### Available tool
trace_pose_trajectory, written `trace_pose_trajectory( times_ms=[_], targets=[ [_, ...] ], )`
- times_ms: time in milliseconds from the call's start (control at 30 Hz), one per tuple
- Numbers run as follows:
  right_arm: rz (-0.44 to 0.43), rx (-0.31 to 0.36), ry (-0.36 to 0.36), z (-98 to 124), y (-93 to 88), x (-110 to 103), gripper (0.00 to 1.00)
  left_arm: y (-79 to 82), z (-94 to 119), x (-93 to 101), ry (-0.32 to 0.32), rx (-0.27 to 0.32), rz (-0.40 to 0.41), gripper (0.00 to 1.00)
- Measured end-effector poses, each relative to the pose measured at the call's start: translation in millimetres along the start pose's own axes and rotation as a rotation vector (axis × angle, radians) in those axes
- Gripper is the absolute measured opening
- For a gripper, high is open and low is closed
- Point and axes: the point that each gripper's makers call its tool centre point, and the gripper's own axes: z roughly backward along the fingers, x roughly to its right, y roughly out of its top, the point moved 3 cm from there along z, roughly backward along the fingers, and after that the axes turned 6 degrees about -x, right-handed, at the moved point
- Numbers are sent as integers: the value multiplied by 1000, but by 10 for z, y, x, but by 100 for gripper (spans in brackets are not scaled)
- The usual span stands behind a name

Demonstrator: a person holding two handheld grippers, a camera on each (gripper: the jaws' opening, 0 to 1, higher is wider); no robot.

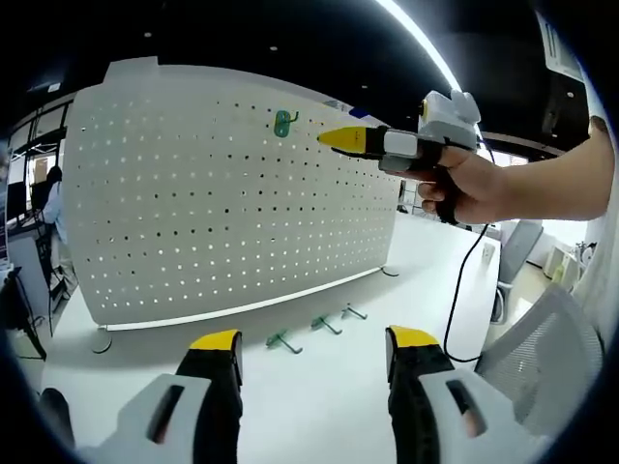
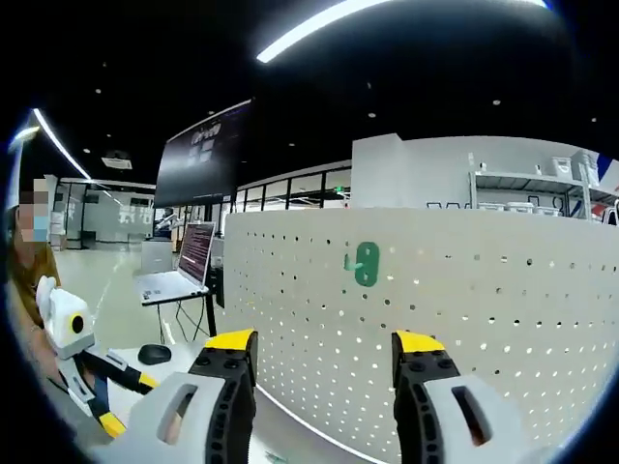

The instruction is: Insert the hook assembly into the mounting plate slot until the hook locks in place.

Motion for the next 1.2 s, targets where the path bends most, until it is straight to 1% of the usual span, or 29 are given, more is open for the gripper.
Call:
trace_pose_trajectory(
  times_ms=[33,200,333,367,433,833,1000,1200],
  targets=[
    [0,0,-1,16,-13,2,55,-1,0,-1,0,0,0,62],
    [-11,-34,-5,195,-198,32,56,-10,-5,-4,1,-2,-3,62],
    [-16,-48,-12,280,-285,46,56,-13,-7,-7,1,-4,-3,62],
    [-27,-61,-14,318,-340,53,56,-14,-7,-8,1,-5,-4,62],
    [-32,-67,-18,368,-395,54,56,-14,-8,-10,2,-4,-4,62],
    [-58,-118,-28,580,-681,60,57,-17,-11,-7,2,-9,-9,62],
    [-79,-151,-35,682,-831,72,57,-19,-16,4,-1,-12,-11,62],
    [-84,-182,-39,792,-959,81,57,-20,-18,3,0,-15,-12,62]
  ],
)
